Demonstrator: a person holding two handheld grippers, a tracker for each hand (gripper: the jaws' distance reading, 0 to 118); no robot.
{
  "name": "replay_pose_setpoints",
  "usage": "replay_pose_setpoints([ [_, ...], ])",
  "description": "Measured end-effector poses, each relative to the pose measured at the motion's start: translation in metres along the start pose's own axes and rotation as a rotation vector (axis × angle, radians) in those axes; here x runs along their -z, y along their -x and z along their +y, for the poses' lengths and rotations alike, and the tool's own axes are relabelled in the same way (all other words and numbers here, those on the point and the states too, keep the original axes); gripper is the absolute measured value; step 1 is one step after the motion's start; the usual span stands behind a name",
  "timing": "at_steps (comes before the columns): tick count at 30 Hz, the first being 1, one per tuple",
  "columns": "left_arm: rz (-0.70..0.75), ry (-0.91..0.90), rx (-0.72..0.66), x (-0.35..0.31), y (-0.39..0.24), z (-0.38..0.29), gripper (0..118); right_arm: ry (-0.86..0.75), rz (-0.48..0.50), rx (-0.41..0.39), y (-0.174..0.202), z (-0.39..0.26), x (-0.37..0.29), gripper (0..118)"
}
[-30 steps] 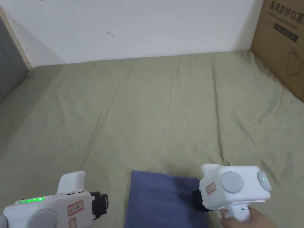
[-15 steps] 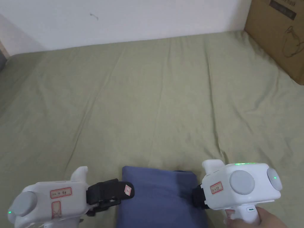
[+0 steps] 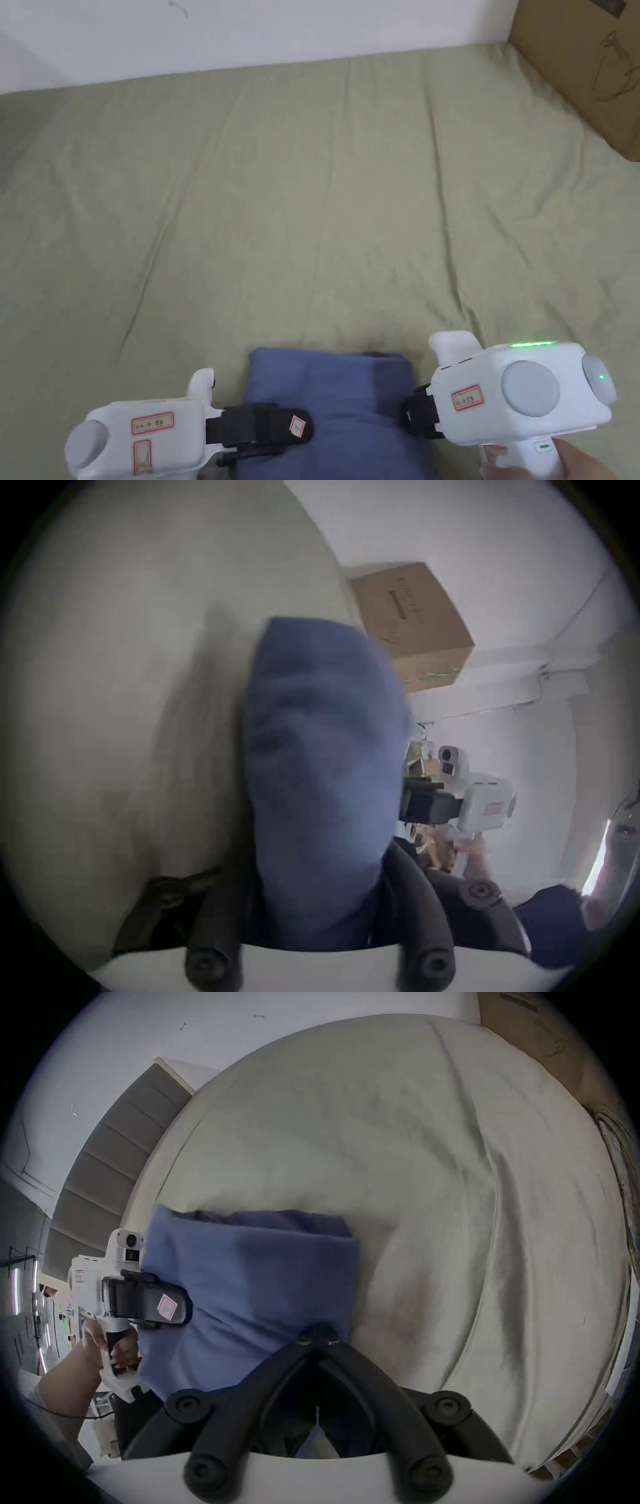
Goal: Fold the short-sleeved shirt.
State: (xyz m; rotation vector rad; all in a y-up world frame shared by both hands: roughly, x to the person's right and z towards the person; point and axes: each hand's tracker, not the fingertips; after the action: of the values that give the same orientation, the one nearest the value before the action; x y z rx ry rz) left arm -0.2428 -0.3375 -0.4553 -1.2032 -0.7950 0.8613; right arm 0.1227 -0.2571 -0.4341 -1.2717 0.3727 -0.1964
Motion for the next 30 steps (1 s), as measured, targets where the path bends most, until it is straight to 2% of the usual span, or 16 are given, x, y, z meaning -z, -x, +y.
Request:
replay_pose_setpoints([
  [1, -0.033, -0.011, -0.005, -0.002, -0.01, -0.001, 24, 0.0, -0.012, -0.001, 0.001, 0.0, 0.0, 0],
  [3, 0.087, -0.007, 0.094, -0.001, -0.032, -0.001, 24, -0.006, -0.018, 0.01, 0.002, -0.001, -0.003, 1],
  [6, 0.147, -0.023, 0.148, -0.011, -0.052, 0.0, 24, -0.039, -0.048, 0.045, 0.015, -0.003, -0.017, 1],
  [8, 0.223, -0.044, 0.229, -0.031, -0.071, -0.001, 24, -0.101, -0.078, 0.021, 0.036, -0.002, -0.032, 1],
  [9, 0.255, -0.061, 0.272, -0.049, -0.075, -0.001, 24, -0.138, -0.087, -0.002, 0.05, 0.0, -0.039, 1],
  [11, 0.317, -0.1, 0.274, -0.089, -0.076, 0.001, 24, -0.208, -0.097, -0.017, 0.083, 0.005, -0.046, 0],
  [13, 0.388, -0.128, 0.246, -0.136, -0.072, 0.006, 24, -0.25, -0.045, -0.009, 0.122, 0.012, -0.042, 0],
  [15, 0.522, -0.157, 0.282, -0.187, -0.065, 0.008, 25, -0.283, -0.011, -0.028, 0.164, 0.021, -0.032, 1],
  [18, 0.671, -0.177, 0.245, -0.254, -0.046, 0.013, 24, -0.299, -0.016, -0.14, 0.232, 0.031, -0.009, 1],
  [21, 0.859, -0.183, 0.264, -0.298, -0.03, 0.019, 25, -0.309, 0.022, -0.136, 0.283, 0.036, 0.011, 1],
  [25, 1.074, -0.165, 0.251, -0.332, -0.004, 0.029, 25, -0.311, 0.0, -0.131, 0.331, 0.042, 0.034, 1],
  [28, 1.18, -0.143, 0.249, -0.34, 0.012, 0.036, 25, -0.307, 0.001, -0.14, 0.347, 0.046, 0.043, 1],
  [29, 1.218, -0.13, 0.247, -0.34, 0.015, 0.038, 31, -0.302, 0.003, -0.143, 0.351, 0.046, 0.045, 1],
  [30, 1.271, -0.121, 0.256, -0.341, 0.017, 0.038, 49, -0.297, 0.001, -0.146, 0.353, 0.046, 0.047, 1],
])
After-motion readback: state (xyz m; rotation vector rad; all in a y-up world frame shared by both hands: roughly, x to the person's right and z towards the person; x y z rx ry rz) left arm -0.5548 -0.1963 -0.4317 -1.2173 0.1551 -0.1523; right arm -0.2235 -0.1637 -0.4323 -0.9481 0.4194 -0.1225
